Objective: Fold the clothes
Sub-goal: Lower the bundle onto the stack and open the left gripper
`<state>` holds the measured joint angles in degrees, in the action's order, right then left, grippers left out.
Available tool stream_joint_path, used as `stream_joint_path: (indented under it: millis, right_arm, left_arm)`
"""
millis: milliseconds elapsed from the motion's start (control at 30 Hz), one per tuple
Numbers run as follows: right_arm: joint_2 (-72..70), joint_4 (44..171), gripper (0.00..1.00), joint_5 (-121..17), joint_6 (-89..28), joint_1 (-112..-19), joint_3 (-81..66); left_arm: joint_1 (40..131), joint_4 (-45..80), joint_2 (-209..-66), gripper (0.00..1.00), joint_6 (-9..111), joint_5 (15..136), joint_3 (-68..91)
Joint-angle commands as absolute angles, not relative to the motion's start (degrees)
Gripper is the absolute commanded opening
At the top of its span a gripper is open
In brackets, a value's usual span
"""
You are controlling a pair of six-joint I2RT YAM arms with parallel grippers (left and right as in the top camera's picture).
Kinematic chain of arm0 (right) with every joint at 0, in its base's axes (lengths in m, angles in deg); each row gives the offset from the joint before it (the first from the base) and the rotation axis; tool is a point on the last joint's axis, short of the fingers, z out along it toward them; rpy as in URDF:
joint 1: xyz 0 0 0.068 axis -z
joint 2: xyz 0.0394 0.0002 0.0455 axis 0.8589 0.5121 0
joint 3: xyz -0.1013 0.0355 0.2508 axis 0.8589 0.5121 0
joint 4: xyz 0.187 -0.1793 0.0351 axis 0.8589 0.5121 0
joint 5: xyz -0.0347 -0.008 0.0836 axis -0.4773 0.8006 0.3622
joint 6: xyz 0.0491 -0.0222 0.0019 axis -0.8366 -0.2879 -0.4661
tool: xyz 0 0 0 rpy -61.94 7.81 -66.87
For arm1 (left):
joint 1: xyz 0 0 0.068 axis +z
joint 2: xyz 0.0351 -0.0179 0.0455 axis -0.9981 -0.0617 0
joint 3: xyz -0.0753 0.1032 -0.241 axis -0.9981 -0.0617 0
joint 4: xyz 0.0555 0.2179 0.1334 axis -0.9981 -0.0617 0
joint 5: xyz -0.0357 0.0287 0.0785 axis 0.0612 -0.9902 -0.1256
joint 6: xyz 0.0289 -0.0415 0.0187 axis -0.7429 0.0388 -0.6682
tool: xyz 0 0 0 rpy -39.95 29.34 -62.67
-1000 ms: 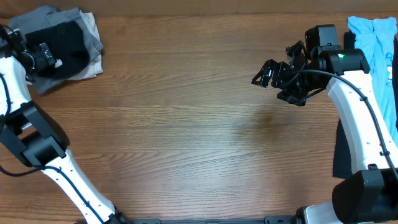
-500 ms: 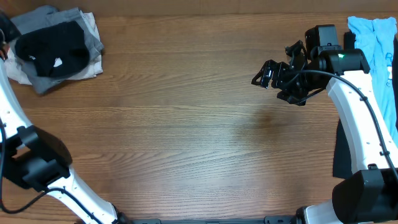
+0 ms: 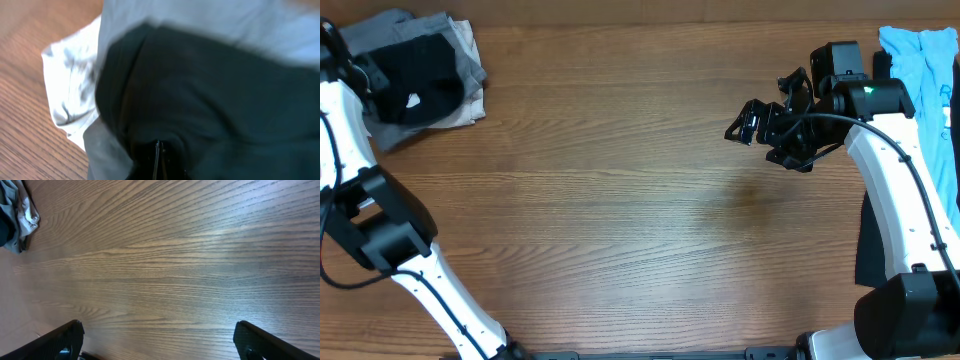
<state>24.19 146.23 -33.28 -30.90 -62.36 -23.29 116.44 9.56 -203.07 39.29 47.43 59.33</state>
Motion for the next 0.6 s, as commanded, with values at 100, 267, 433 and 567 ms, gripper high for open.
stream_joint_path:
  millis: [100, 267, 433, 567]
  right_arm:
    - [24.4, 146.0, 1.0, -34.0, -30.3, -62.6, -23.4]
    - [24.4, 146.3, 1.0, -34.0, -30.3, -62.6, -23.4]
    - [24.4, 146.4, 1.0, -34.1, -30.2, -62.6, -23.4]
    - [24.4, 146.3, 1.0, -34.1, -30.2, -62.6, -23.4]
  left_arm:
    - [117.3, 8.8, -206.9, 0.04, 36.4, 42.6, 59.3]
    - [117.3, 7.7, -205.4, 0.04, 36.5, 41.3, 59.3]
    - [116.8, 8.2, -200.0, 0.04, 38.2, 41.3, 59.7]
    - [116.0, 9.2, -194.7, 0.04, 43.5, 43.2, 59.7]
